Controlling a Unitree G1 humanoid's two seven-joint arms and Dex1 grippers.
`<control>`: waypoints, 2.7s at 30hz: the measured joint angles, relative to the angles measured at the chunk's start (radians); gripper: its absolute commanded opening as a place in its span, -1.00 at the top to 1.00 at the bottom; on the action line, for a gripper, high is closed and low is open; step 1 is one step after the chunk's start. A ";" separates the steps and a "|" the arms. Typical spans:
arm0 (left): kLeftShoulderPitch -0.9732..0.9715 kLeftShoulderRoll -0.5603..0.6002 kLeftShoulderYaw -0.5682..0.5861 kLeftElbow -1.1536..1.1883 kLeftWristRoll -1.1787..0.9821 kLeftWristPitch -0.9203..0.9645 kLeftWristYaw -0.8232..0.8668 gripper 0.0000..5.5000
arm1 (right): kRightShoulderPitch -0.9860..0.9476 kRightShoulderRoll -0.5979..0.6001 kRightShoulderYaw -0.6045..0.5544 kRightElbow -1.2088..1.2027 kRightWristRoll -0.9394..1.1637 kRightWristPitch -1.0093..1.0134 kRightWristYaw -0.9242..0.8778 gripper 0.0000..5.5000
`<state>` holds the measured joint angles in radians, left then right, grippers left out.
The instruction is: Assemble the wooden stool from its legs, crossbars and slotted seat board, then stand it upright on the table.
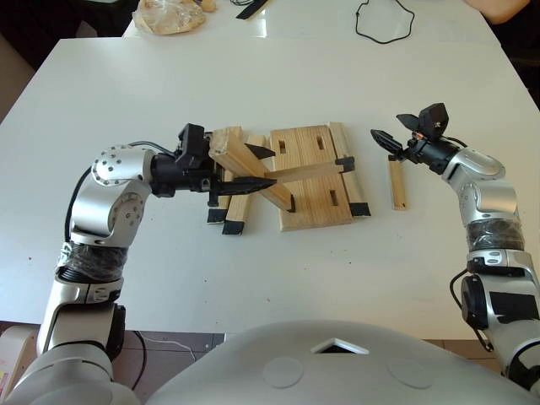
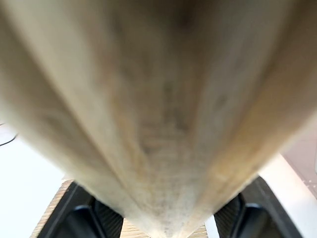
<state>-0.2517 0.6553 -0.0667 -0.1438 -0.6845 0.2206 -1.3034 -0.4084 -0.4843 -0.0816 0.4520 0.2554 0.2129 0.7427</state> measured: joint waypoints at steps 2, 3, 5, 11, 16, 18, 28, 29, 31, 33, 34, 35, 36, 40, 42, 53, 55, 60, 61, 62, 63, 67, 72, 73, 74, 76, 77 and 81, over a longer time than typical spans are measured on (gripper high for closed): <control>0.001 0.000 0.001 0.000 -0.001 0.002 0.002 0.25 | 0.000 0.000 0.000 0.003 -0.001 -0.003 0.000 -0.51; 0.001 0.001 0.001 0.000 -0.001 0.002 0.002 0.25 | 0.000 0.000 0.000 0.004 -0.001 -0.003 0.000 -0.51; 0.001 0.006 0.000 0.004 0.002 -0.011 -0.008 0.25 | 0.000 0.000 0.000 0.004 -0.001 -0.004 0.000 -0.51; -0.014 0.029 -0.025 0.031 0.010 -0.095 -0.060 0.25 | 0.000 0.004 0.000 0.004 -0.001 -0.005 -0.004 -0.51; -0.064 0.038 -0.061 0.077 0.022 -0.132 -0.071 0.25 | 0.010 0.014 0.000 -0.007 0.000 -0.005 -0.012 -0.51; -0.103 0.048 -0.080 0.103 0.057 -0.113 -0.064 0.25 | 0.024 0.021 0.000 -0.024 0.001 -0.005 -0.019 -0.51; -0.173 0.086 -0.082 0.125 0.087 0.065 -0.041 0.25 | 0.122 0.071 -0.004 -0.116 0.012 0.021 -0.086 -0.51; -0.170 0.086 -0.085 0.116 0.092 0.066 -0.036 0.25 | 0.129 0.080 -0.004 -0.123 0.012 0.022 -0.092 -0.51; -0.160 0.087 -0.094 0.103 0.101 0.065 -0.029 0.25 | 0.143 0.093 -0.004 -0.139 0.016 0.024 -0.107 -0.51; -0.155 0.087 -0.103 0.099 0.105 0.053 -0.028 0.25 | 0.157 0.105 -0.004 -0.154 0.017 0.025 -0.122 -0.51; -0.152 0.087 -0.106 0.099 0.106 0.043 -0.028 0.25 | 0.162 0.110 -0.004 -0.156 0.017 0.026 -0.127 -0.51; -0.152 0.088 -0.110 0.100 0.108 0.029 -0.028 0.25 | 0.165 0.117 -0.004 -0.156 0.017 0.026 -0.132 -0.51; -0.152 0.088 -0.113 0.101 0.109 0.021 -0.028 0.25 | 0.166 0.123 -0.003 -0.156 0.017 0.026 -0.135 -0.51; -0.154 0.088 -0.138 0.112 0.112 -0.039 -0.028 0.25 | 0.168 0.150 0.003 -0.156 0.016 0.025 -0.153 -0.51; -0.154 0.088 -0.146 0.120 0.114 -0.067 -0.029 0.25 | 0.168 0.165 0.005 -0.156 0.016 0.025 -0.159 -0.51; -0.147 0.091 -0.178 0.148 0.114 -0.171 -0.026 0.25 | 0.200 0.208 0.013 -0.152 0.008 0.024 -0.200 -0.51; -0.135 0.091 -0.175 0.139 0.114 -0.159 -0.012 0.10 | 0.203 0.209 0.014 -0.149 0.004 0.024 -0.208 -0.51; 0.008 0.125 -0.203 0.134 0.202 -0.010 0.029 -0.21 | 0.209 0.202 -0.004 -0.146 0.004 0.023 -0.221 -0.51; 0.018 0.126 -0.198 0.124 0.210 -0.002 0.037 -0.21 | 0.210 0.202 -0.006 -0.147 0.006 0.023 -0.223 -0.51; 0.029 0.128 -0.185 0.102 0.214 0.003 0.047 -0.21 | 0.214 0.203 -0.008 -0.151 0.010 0.024 -0.226 -0.51; 0.034 0.129 -0.176 0.092 0.216 0.005 0.053 -0.21 | 0.217 0.203 -0.009 -0.155 0.012 0.024 -0.227 -0.51; 0.094 0.156 -0.123 0.045 0.233 0.013 0.073 -0.21 | 0.241 0.206 -0.029 -0.182 0.018 0.026 -0.243 -0.51; 0.168 0.178 -0.057 0.068 0.267 0.000 0.094 -0.21 | 0.269 0.209 -0.038 -0.210 0.019 0.029 -0.249 -0.51; 0.179 0.179 -0.031 0.071 0.272 0.000 0.113 -0.21 | 0.272 0.209 -0.040 -0.213 0.019 0.029 -0.251 -0.51; 0.188 0.181 0.002 0.077 0.275 0.003 0.138 -0.21 | 0.274 0.208 -0.042 -0.215 0.019 0.029 -0.253 -0.51; 0.194 0.184 0.048 0.090 0.292 0.008 0.196 -0.21 | 0.275 0.208 -0.045 -0.216 0.019 0.029 -0.259 -0.51; 0.198 0.181 0.079 0.101 0.306 0.021 0.259 -0.21 | 0.275 0.208 -0.046 -0.216 0.019 0.029 -0.265 -0.51; 0.214 0.044 0.197 0.099 0.333 0.144 0.590 -0.21 | 0.274 0.209 -0.072 -0.213 0.020 0.029 -0.287 -0.51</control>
<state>-0.0372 0.6996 0.1305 -0.0449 -0.3517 0.3644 -0.7132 -0.1342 -0.2757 -0.1536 0.2391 0.2757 0.2422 0.4554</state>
